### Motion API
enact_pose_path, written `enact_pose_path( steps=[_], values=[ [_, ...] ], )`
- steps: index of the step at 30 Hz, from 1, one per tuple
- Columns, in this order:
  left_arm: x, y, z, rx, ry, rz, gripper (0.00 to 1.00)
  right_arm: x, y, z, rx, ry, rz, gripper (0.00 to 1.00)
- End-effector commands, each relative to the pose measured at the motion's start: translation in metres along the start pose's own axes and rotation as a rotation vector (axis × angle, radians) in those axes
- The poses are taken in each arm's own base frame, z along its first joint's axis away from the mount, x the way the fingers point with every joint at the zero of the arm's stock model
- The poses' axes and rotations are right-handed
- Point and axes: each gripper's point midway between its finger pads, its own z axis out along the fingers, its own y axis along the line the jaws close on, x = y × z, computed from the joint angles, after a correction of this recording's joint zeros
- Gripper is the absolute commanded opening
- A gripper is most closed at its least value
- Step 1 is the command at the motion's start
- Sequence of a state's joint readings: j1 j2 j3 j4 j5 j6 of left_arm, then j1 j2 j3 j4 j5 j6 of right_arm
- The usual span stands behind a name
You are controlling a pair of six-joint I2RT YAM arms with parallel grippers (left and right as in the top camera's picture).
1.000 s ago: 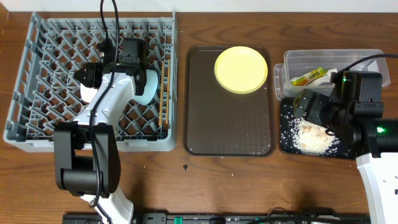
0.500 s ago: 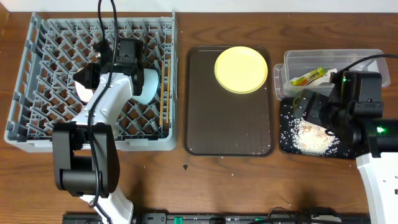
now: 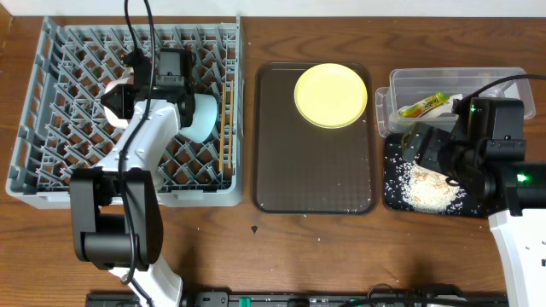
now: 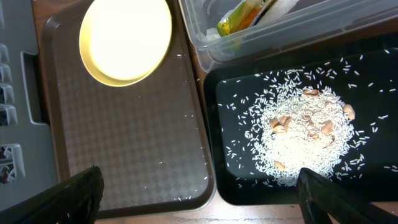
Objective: Sort waste into correct bins and load items into the dishwasher
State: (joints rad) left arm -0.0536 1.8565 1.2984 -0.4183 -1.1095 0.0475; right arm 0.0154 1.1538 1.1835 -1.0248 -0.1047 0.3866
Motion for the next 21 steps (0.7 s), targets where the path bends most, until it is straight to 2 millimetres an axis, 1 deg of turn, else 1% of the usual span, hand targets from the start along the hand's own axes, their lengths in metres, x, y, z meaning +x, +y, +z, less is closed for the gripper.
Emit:
enact_pose_path(
  steps=[1,3,4,5,6,7,8,10,11,13,17,19,21],
  values=[
    [0.005,-0.028,0.001,0.133,0.015,-0.004,0.26,-0.002,-0.001,-0.001,-0.005,-0.003,0.017,0.96],
    [0.009,-0.028,0.000,0.133,0.025,0.020,0.28,-0.002,-0.001,-0.001,-0.005,-0.003,0.017,0.96],
    [0.011,-0.028,-0.001,0.133,0.030,0.031,0.31,-0.002,-0.001,-0.001,-0.005,-0.003,0.017,0.96],
    [0.013,-0.028,-0.001,0.133,0.036,0.043,0.39,-0.002,-0.001,-0.001,-0.005,-0.003,0.017,0.97],
    [0.016,-0.027,-0.001,0.132,0.042,0.059,0.45,-0.002,-0.001,-0.001,-0.005,-0.003,0.017,0.96],
    [0.018,-0.027,-0.001,0.130,0.049,0.072,0.57,-0.002,0.000,-0.001,-0.005,-0.004,0.017,0.97],
    [0.019,-0.027,-0.001,0.131,0.052,0.081,0.60,-0.002,0.000,-0.001,-0.005,-0.005,0.017,0.97],
    [0.022,-0.028,-0.004,0.133,0.056,0.100,0.62,-0.003,0.000,-0.001,-0.007,-0.006,0.017,0.97],
    [0.022,-0.029,-0.006,0.137,0.053,0.106,0.64,-0.003,0.000,-0.001,-0.007,-0.006,0.017,0.97],
    [0.020,-0.034,-0.012,0.166,0.042,0.111,0.66,-0.003,0.000,-0.001,-0.006,-0.006,0.017,0.97],
    [0.015,-0.054,-0.035,0.307,0.012,0.106,0.71,-0.002,0.000,-0.001,-0.006,-0.005,0.017,0.96],
    [0.011,-0.059,-0.048,0.371,-0.008,0.101,0.73,-0.002,-0.001,-0.001,-0.005,-0.003,0.017,0.96],
    [0.007,-0.059,-0.061,0.418,-0.031,0.090,0.76,-0.002,-0.001,-0.001,-0.005,-0.003,0.017,0.96]
  ],
)
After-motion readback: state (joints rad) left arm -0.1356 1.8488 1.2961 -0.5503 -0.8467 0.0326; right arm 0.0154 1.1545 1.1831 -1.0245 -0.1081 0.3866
